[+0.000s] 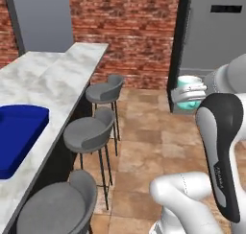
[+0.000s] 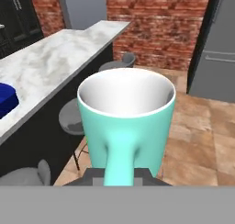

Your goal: There is a tray on the dining counter. Grab the cup, mug, and pitcher and place them on the tray. The pitcher may be placed next to the tray if it cannot fit the tray.

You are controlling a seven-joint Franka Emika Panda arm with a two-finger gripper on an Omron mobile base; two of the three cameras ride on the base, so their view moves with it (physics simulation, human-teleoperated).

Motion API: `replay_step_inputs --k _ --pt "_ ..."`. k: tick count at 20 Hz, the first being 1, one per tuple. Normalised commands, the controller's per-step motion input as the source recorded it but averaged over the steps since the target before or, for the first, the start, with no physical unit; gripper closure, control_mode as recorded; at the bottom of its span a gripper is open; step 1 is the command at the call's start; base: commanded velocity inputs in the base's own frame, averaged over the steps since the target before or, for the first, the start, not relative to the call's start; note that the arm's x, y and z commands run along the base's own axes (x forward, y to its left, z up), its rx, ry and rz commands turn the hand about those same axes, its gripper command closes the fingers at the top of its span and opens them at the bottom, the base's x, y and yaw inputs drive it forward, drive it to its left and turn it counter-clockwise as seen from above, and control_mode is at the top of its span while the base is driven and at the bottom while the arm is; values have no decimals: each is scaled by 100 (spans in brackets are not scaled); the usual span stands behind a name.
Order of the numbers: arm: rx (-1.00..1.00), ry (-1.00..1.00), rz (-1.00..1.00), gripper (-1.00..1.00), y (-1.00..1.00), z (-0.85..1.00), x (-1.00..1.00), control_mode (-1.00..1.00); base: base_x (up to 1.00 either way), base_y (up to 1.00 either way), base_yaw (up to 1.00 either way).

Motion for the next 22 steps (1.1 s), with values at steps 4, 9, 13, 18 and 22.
replay_step_inputs --k 4,9,13,18,22 --pt "0 0 0 100 0 0 0 100 34 -1 84" --pt "0 0 0 100 0 0 0 100 42 -8 85" --pt "0 0 0 100 0 0 0 100 67 -42 69" --pt "0 0 0 100 0 0 0 100 66 -59 62" --pt "0 0 0 100 0 0 0 100 55 -47 60"
